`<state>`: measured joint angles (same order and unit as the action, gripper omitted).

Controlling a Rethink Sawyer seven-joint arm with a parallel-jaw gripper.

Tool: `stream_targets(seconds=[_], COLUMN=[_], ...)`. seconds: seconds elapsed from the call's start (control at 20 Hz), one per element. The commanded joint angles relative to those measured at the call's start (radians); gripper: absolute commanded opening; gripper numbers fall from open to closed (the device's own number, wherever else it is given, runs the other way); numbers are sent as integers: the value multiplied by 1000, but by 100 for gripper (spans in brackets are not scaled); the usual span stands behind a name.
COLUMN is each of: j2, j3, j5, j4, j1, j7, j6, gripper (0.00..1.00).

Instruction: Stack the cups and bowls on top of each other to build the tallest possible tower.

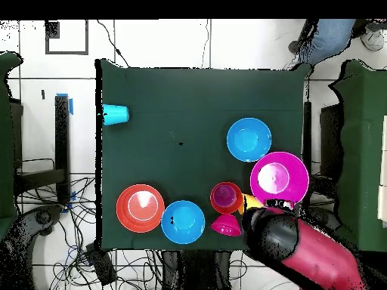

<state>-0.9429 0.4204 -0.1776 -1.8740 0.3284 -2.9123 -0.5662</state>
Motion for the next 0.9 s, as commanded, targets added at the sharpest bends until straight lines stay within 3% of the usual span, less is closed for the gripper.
stream_targets(seconds=[0.05, 0.1, 0.2, 0.25, 0.3, 0.45, 0.5, 0.6, 0.9], j2=[-380, -432, -545, -567, -577, -571, -558, -529, -405], j3=[-334, -403, -707, -790, -912, -1006, -1068, -1150, -1230], j5=[63, 101, 330, 352, 291, 270, 221, 193, 27], j4=[-219, -268, -485, -526, -548, -561, -564, -588, -595], j1=[227, 303, 566, 632, 715, 783, 821, 869, 917], j7=[698, 806, 1085, 1139, 1106, 1064, 1009, 895, 713], j6=[20, 95, 263, 300, 363, 401, 430, 467, 617], gripper=[0, 0, 0, 0, 100, 100, 100, 100, 100])
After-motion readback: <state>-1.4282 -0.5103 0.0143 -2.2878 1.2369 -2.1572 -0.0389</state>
